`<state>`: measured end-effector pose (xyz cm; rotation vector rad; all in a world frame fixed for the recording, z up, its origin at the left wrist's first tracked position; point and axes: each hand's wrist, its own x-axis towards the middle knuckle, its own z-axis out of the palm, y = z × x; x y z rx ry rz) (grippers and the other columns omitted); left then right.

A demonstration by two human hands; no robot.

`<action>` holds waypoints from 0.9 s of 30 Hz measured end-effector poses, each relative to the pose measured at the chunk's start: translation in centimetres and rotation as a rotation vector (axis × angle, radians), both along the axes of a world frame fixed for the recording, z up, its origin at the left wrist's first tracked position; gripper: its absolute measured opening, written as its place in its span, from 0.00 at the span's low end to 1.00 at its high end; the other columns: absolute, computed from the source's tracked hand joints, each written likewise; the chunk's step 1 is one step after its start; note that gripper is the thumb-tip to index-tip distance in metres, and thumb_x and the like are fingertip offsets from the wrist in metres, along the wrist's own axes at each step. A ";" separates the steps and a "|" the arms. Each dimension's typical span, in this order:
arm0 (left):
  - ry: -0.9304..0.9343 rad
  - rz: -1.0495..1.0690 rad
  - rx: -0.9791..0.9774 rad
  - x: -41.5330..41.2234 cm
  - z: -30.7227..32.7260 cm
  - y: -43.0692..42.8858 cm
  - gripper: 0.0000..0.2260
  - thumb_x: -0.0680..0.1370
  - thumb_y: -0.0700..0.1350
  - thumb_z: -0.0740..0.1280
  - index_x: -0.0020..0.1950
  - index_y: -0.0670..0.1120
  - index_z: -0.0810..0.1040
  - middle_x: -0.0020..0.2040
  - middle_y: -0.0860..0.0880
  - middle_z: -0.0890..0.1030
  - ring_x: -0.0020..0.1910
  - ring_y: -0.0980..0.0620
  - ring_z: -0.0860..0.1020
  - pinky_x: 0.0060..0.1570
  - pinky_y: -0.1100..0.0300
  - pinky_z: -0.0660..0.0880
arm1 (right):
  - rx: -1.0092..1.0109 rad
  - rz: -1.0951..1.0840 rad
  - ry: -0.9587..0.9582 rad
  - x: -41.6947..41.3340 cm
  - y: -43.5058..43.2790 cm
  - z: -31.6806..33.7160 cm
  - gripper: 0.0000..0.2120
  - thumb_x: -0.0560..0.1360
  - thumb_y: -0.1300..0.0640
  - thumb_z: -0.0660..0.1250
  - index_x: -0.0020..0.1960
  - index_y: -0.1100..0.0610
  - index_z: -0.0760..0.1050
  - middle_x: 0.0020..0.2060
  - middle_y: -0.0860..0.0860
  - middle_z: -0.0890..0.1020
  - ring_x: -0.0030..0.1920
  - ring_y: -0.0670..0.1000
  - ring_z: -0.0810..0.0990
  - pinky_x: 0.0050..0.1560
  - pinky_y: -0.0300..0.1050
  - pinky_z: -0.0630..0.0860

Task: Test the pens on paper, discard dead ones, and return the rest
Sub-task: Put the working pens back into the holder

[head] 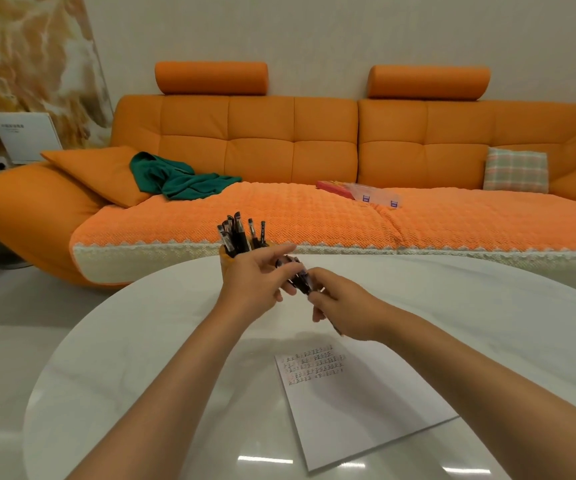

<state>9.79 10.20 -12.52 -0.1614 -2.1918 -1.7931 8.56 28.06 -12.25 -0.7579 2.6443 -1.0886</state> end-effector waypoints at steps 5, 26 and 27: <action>0.139 0.045 -0.097 0.1 0.7 -0.8 0.12 0.77 0.41 0.72 0.58 0.53 0.83 0.40 0.52 0.84 0.26 0.57 0.76 0.35 0.62 0.75 | -0.219 0.060 -0.129 0.4 -1.4 1.3 0.15 0.84 0.63 0.55 0.62 0.48 0.73 0.51 0.53 0.80 0.43 0.48 0.81 0.54 0.51 0.78; 0.005 0.350 -0.332 -2.0 0.9 -9.7 0.21 0.82 0.45 0.65 0.75 0.51 0.68 0.68 0.51 0.73 0.58 0.56 0.73 0.55 0.59 0.70 | -0.842 -0.178 -0.156 -4.3 -11.1 9.6 0.08 0.81 0.66 0.61 0.59 0.58 0.69 0.47 0.57 0.79 0.49 0.56 0.81 0.59 0.59 0.79; -0.012 0.311 -0.334 -2.1 0.6 -9.8 0.22 0.82 0.45 0.65 0.76 0.51 0.67 0.70 0.51 0.72 0.60 0.56 0.72 0.56 0.59 0.69 | -0.826 -0.203 -0.134 -4.6 -11.7 9.4 0.08 0.81 0.66 0.61 0.58 0.57 0.69 0.46 0.56 0.80 0.48 0.55 0.82 0.59 0.59 0.80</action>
